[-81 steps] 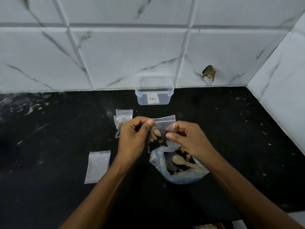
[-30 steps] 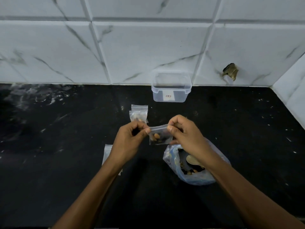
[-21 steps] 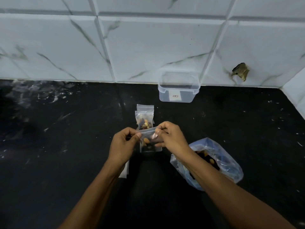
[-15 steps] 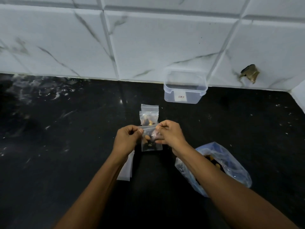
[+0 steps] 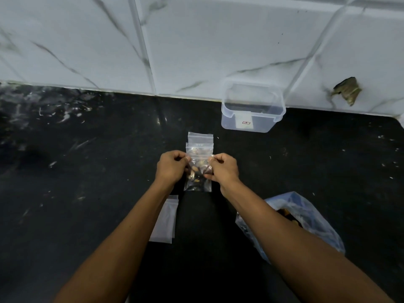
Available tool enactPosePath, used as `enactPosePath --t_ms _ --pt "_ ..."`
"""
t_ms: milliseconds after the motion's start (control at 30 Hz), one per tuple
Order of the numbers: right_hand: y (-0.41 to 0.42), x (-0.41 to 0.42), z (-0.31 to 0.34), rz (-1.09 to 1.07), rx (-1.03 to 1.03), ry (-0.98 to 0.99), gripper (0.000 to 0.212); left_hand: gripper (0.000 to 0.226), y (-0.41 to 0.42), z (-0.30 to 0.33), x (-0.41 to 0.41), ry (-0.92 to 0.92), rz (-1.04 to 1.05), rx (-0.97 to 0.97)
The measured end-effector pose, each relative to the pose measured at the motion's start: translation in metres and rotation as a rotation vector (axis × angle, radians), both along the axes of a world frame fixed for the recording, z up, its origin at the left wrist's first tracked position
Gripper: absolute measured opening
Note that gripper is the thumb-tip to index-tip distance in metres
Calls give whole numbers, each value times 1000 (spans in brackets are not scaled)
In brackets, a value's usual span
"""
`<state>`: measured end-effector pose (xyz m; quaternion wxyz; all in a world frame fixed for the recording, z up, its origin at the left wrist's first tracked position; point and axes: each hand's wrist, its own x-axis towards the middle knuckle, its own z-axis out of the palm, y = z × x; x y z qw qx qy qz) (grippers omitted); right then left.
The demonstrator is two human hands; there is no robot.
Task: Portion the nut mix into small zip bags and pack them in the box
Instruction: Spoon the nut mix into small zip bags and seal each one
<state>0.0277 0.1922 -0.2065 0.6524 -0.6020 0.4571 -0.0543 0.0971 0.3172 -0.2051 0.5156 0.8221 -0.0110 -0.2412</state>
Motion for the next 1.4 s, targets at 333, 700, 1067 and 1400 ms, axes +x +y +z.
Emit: enactPosePath --t_ms 333,700,1067,1400 --pt "-5 -8 2 93 -235 84 5 8 17 13 -3 -60 -3 31" --pt "56 -54 26 592 -560 97 7 19 117 24 -74 -234 -116 666" --pt "99 -51 7 894 -851 177 31 39 122 16 -115 -247 -135 792" --pt "99 -49 5 856 -802 115 18 34 126 10 -116 -265 -128 746"
